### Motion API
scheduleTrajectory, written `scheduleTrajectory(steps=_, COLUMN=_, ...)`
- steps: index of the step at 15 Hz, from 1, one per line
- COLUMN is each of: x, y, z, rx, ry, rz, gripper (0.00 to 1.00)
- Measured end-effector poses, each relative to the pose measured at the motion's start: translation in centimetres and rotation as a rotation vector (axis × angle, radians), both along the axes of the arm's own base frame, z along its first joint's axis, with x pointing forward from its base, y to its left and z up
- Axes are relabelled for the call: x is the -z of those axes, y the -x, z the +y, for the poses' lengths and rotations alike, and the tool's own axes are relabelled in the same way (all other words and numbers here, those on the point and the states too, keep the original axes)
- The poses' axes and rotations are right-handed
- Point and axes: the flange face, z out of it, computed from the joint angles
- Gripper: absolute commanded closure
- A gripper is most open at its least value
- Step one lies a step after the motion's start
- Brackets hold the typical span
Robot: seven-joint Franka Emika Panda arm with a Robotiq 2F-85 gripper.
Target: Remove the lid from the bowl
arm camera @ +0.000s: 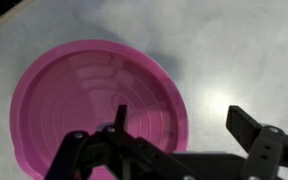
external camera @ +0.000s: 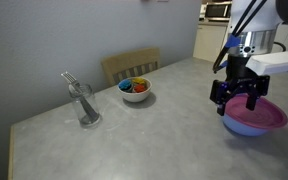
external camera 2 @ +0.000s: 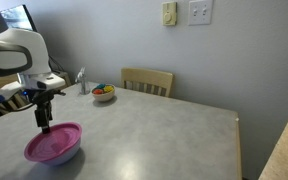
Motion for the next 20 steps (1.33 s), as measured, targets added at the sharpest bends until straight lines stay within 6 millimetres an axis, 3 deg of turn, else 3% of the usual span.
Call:
scheduleTrajectory(steps=3, x=0.7, y=-0.4, z=0.2, rx=-0.006, ry=0.001, rz=0.009, gripper=0.12)
scheduleTrajectory(steps=5, x=1.1, y=-0.7, z=0.3, rx=-0.010, ry=0.001, rz=0.016, gripper=0.39)
scheduleTrajectory(steps=13, x=1.8, y=-1.2, z=0.6, rx=-0.019, ry=-0.001, rz=0.026, gripper=0.95)
scheduleTrajectory(steps=15, x=1.7, y=-1.3, z=0.6, rx=-0.020, ry=-0.001, rz=0.023, gripper=1.00)
scheduleTrajectory(steps=20, x=1.5, y=-1.6, z=0.1, rx=-0.014, ry=-0.001, rz=0.019, gripper=0.97)
